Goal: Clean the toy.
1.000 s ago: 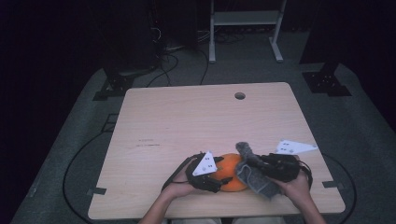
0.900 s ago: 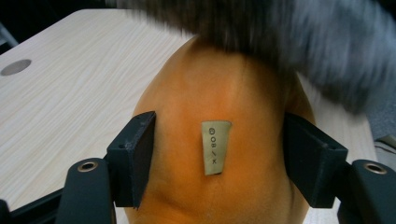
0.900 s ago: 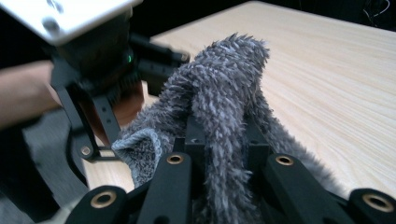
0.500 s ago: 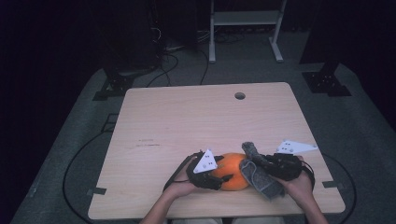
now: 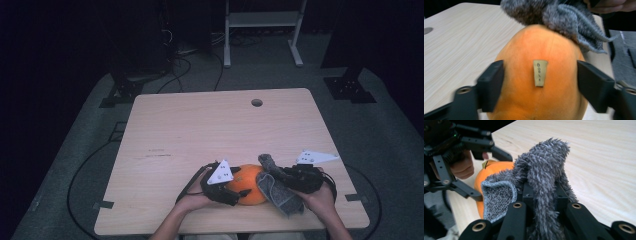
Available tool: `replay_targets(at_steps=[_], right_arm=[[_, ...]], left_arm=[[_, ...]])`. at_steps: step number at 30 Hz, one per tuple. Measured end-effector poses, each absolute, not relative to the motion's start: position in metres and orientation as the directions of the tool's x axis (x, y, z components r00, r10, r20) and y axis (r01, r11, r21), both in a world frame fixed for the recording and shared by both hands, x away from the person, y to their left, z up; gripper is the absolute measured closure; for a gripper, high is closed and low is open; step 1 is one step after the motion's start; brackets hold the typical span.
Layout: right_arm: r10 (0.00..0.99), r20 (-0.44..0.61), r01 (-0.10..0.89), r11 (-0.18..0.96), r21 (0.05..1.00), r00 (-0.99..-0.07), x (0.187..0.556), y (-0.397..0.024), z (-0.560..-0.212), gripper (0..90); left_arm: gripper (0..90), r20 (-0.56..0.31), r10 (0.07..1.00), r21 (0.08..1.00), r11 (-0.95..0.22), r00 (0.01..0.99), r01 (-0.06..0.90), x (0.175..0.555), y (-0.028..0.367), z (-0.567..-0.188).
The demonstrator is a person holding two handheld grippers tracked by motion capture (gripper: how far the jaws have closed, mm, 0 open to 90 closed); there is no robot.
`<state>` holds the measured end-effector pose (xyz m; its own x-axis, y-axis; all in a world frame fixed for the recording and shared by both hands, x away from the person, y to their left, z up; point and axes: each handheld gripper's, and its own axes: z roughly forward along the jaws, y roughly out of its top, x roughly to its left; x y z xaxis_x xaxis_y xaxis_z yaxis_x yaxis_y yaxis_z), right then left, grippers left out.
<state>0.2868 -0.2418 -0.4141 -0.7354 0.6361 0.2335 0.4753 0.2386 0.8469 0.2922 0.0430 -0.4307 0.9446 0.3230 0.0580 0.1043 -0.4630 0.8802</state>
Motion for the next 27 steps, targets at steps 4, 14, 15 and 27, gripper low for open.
replay_targets(at_steps=[4,14,15,27], right_arm=[[0.629,0.225,0.475,0.262,0.84,-0.744,0.285,-0.241,-0.414,76.3],[0.544,0.162,0.371,0.3,0.879,-0.823,0.268,-0.21,-0.392,76.7],[0.541,0.145,0.361,0.317,0.877,-0.828,0.268,-0.206,-0.391,76.7],[0.643,0.217,0.457,0.232,0.859,-0.735,0.279,-0.248,-0.41,76.7]], left_arm=[[7.6,0.055,0.338,0.847,-0.514,0.939,0.135,0.297,0.038,-0.427],[25.2,0.103,0.323,0.839,-0.536,0.941,0.092,0.29,0.034,-0.435],[26.0,0.103,0.324,0.839,-0.536,0.94,0.093,0.29,0.035,-0.436],[33.7,0.009,0.341,0.88,-0.449,0.94,0.155,0.296,0.046,-0.431]])
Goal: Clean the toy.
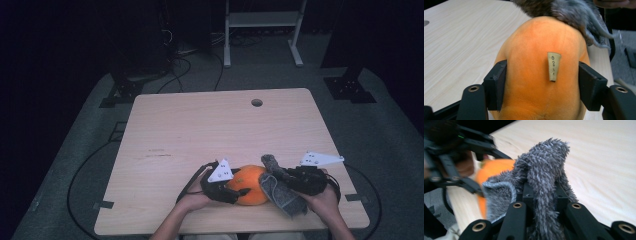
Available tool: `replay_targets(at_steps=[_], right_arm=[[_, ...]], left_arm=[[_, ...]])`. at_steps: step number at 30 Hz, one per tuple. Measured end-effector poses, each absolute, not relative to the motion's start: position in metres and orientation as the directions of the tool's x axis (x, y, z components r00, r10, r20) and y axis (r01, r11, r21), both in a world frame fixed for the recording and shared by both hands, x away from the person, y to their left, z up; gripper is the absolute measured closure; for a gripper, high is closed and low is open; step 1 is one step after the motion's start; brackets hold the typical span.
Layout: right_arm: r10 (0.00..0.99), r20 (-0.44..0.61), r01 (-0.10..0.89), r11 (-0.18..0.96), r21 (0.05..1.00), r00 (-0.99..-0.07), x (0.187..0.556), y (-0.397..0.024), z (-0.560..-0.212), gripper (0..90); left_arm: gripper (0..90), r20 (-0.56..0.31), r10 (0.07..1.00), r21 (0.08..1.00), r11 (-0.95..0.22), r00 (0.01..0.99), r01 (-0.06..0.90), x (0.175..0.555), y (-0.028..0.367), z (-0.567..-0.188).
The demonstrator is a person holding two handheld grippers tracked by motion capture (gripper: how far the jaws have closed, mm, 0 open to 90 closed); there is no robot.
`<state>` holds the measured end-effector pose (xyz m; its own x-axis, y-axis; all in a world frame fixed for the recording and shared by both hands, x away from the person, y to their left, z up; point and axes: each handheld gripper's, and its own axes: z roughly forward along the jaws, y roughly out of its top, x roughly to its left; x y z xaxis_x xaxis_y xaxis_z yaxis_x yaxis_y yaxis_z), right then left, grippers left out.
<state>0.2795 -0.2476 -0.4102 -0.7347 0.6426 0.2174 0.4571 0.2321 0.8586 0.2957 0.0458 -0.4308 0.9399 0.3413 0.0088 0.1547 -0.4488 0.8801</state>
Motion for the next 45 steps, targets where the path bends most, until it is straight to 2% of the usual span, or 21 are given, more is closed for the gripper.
replay_targets(at_steps=[2,6,10,12,14,15,17,20,22,24,26,28,31,36,41,42,45], right_arm=[[0.612,0.203,0.42,0.233,0.877,-0.764,0.274,-0.243,-0.4,76.6],[0.599,0.18,0.385,0.234,0.893,-0.781,0.276,-0.23,-0.39,76.6],[0.606,0.21,0.398,0.193,0.897,-0.767,0.291,-0.222,-0.392,76.5],[0.62,0.206,0.407,0.201,0.891,-0.757,0.302,-0.213,-0.393,76.4],[0.631,0.209,0.434,0.224,0.873,-0.747,0.314,-0.207,-0.4,76.4],[0.641,0.199,0.45,0.255,0.856,-0.741,0.318,-0.203,-0.408,76.4],[0.632,0.201,0.457,0.272,0.847,-0.748,0.317,-0.201,-0.416,76.5],[0.616,0.19,0.446,0.293,0.845,-0.765,0.303,-0.205,-0.422,76.5],[0.611,0.18,0.443,0.31,0.841,-0.771,0.295,-0.208,-0.423,76.5],[0.602,0.153,0.429,0.346,0.834,-0.784,0.287,-0.208,-0.423,76.5],[0.592,0.118,0.412,0.39,0.824,-0.797,0.28,-0.208,-0.42,76.5],[0.572,0.084,0.383,0.427,0.819,-0.816,0.272,-0.205,-0.415,76.5],[0.539,0.073,0.355,0.44,0.825,-0.839,0.266,-0.199,-0.409,76.6],[0.538,0.076,0.351,0.43,0.832,-0.839,0.28,-0.188,-0.404,76.7],[0.585,0.097,0.392,0.403,0.827,-0.805,0.304,-0.192,-0.405,76.5],[0.591,0.112,0.407,0.394,0.824,-0.799,0.306,-0.194,-0.406,76.5],[0.58,0.129,0.416,0.394,0.819,-0.804,0.305,-0.196,-0.411,76.6]], left_arm=[[34.5,-0.002,0.354,0.892,-0.422,0.935,0.162,0.296,0.048,-0.427],[34.9,0.055,0.397,0.898,-0.421,0.916,0.129,0.296,0.055,-0.417],[34.9,0.228,0.447,0.87,-0.492,0.865,0.025,0.296,0.058,-0.414],[34.6,0.25,0.439,0.852,-0.523,0.863,0.019,0.299,0.057,-0.42],[31.0,0.215,0.379,0.826,-0.563,0.9,0.04,0.301,0.058,-0.429],[26.0,0.19,0.369,0.835,-0.548,0.91,0.047,0.301,0.061,-0.43],[20.1,0.076,0.351,0.871,-0.479,0.933,0.109,0.304,0.071,-0.424],[16.9,0.009,0.415,0.905,-0.391,0.91,0.169,0.31,0.082,-0.417],[16.0,-0.026,0.432,0.889,-0.402,0.902,0.218,0.314,0.08,-0.421],[13.7,-0.051,0.409,0.867,-0.434,0.911,0.243,0.313,0.074,-0.426],[14.6,-0.012,0.379,0.855,-0.476,0.925,0.206,0.307,0.066,-0.43],[20.2,0.059,0.345,0.829,-0.539,0.937,0.147,0.301,0.062,-0.431],[24.2,0.118,0.319,0.807,-0.582,0.941,0.096,0.295,0.062,-0.432],[27.0,0.163,0.298,0.782,-0.62,0.94,0.061,0.29,0.064,-0.434],[27.9,0.162,0.269,0.778,-0.627,0.95,0.045,0.287,0.065,-0.434],[27.5,0.134,0.268,0.792,-0.608,0.954,0.059,0.289,0.067,-0.433],[18.6,0.048,0.291,0.844,-0.523,0.955,0.117,0.296,0.072,-0.424]])
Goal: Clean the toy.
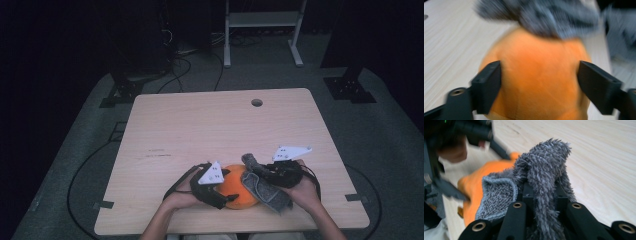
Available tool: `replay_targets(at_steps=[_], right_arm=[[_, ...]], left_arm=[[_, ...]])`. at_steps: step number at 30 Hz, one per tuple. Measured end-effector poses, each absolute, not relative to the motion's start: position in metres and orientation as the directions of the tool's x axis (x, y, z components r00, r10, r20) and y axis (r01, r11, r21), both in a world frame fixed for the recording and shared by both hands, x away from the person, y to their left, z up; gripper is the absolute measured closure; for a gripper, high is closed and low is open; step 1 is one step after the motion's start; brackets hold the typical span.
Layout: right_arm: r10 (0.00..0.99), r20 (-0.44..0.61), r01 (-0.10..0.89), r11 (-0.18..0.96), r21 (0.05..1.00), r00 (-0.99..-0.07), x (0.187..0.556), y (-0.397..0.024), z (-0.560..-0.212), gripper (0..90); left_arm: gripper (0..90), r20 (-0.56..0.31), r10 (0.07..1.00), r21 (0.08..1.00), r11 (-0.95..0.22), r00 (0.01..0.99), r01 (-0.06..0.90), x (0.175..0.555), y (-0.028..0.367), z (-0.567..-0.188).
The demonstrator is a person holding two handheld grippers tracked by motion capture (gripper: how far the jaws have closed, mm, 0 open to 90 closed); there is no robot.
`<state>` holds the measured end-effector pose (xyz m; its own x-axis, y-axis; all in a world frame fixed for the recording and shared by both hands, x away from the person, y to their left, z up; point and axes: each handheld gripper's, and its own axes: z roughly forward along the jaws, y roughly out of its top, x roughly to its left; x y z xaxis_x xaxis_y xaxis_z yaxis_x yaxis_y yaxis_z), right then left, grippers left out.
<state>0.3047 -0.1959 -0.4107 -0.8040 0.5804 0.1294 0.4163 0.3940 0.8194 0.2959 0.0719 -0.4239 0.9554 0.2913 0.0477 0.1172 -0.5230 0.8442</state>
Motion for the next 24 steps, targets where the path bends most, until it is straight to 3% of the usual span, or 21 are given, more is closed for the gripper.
replay_targets(at_steps=[2,5,14,24], right_arm=[[0.552,0.145,0.409,0.393,0.824,-0.821,0.299,-0.195,-0.412,76.6],[0.521,0.141,0.39,0.409,0.825,-0.842,0.292,-0.193,-0.412,76.4],[0.644,0.117,0.473,0.414,0.778,-0.756,0.295,-0.234,-0.434,76.4],[0.761,0.113,0.534,0.334,0.777,-0.639,0.288,-0.296,-0.439,74.5]], left_arm=[[15.9,0.013,0.33,0.88,-0.451,0.944,0.146,0.299,0.068,-0.421],[13.8,0.017,0.323,0.851,-0.501,0.946,0.156,0.301,0.056,-0.428],[14.7,0.043,0.303,0.837,-0.531,0.952,0.131,0.296,0.059,-0.433],[14.6,0.036,0.298,0.842,-0.524,0.954,0.131,0.297,0.061,-0.433]])
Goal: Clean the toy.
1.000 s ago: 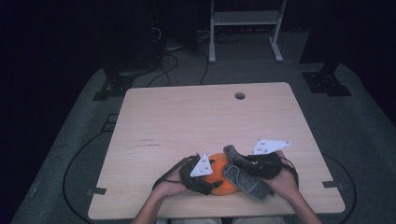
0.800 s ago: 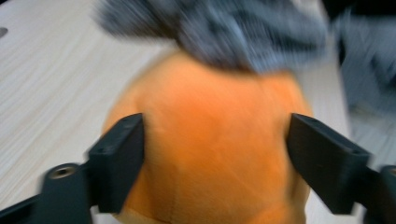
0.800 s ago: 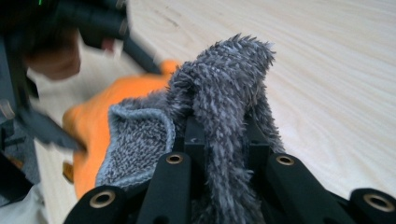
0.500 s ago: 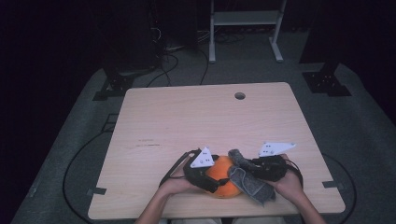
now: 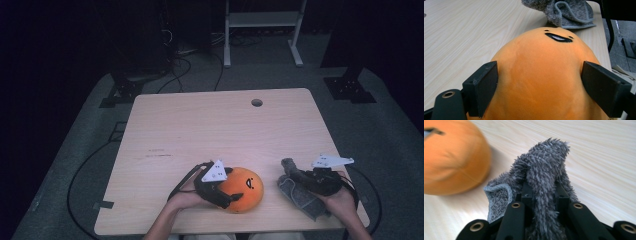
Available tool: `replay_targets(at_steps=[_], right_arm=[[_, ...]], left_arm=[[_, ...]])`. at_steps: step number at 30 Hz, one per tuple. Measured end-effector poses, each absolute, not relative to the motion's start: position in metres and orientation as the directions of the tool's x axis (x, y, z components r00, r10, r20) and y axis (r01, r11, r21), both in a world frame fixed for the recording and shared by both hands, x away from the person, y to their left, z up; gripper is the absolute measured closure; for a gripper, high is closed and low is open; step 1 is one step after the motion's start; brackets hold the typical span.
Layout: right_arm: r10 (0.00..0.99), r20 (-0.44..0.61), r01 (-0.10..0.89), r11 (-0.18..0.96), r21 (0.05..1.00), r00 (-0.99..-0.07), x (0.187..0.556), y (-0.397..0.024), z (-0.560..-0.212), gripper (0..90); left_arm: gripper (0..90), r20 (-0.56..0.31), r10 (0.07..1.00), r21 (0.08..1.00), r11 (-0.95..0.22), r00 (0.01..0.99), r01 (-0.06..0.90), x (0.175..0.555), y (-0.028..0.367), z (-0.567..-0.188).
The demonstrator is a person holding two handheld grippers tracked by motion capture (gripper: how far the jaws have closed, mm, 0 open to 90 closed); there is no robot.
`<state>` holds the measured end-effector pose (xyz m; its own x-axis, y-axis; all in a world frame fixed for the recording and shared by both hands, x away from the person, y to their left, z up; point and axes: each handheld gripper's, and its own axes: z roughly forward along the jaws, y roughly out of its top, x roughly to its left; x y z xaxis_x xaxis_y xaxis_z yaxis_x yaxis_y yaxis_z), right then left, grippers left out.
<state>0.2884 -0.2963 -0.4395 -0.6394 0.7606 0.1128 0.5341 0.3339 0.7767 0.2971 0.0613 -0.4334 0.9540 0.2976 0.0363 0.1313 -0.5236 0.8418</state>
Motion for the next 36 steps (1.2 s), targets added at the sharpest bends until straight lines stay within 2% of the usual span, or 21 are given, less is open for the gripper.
replay_targets(at_steps=[5,10,14,16,20,28,34,36], right_arm=[[0.78,0.146,0.564,0.296,0.771,-0.609,0.293,-0.306,-0.45,66.5],[0.785,0.167,0.563,0.261,0.784,-0.596,0.3,-0.309,-0.454,50.9],[0.78,0.18,0.544,0.233,0.806,-0.6,0.3,-0.311,-0.451,42.9],[0.777,0.182,0.537,0.226,0.813,-0.602,0.299,-0.311,-0.449,42.4],[0.764,0.167,0.508,0.234,0.829,-0.624,0.295,-0.306,-0.444,41.7],[0.73,0.152,0.463,0.245,0.852,-0.667,0.289,-0.291,-0.436,42.1],[0.721,0.165,0.454,0.226,0.862,-0.673,0.285,-0.291,-0.432,42.6],[0.722,0.169,0.454,0.22,0.864,-0.671,0.285,-0.294,-0.433,42.6]], left_arm=[[15.1,0.04,0.301,0.858,-0.5,0.953,0.122,0.299,0.061,-0.427],[21.0,0.056,0.3,0.868,-0.486,0.952,0.102,0.301,0.057,-0.42],[18.7,0.039,0.292,0.857,-0.502,0.956,0.118,0.303,0.052,-0.422],[16.4,0.044,0.293,0.846,-0.52,0.955,0.121,0.303,0.05,-0.425],[17.6,0.077,0.3,0.829,-0.55,0.951,0.106,0.299,0.044,-0.428],[44.4,0.113,0.328,0.8,-0.59,0.938,0.109,0.293,0.044,-0.426],[52.2,0.061,0.348,0.838,-0.527,0.935,0.142,0.295,0.049,-0.417],[53.3,0.072,0.347,0.838,-0.529,0.935,0.132,0.295,0.048,-0.415]])
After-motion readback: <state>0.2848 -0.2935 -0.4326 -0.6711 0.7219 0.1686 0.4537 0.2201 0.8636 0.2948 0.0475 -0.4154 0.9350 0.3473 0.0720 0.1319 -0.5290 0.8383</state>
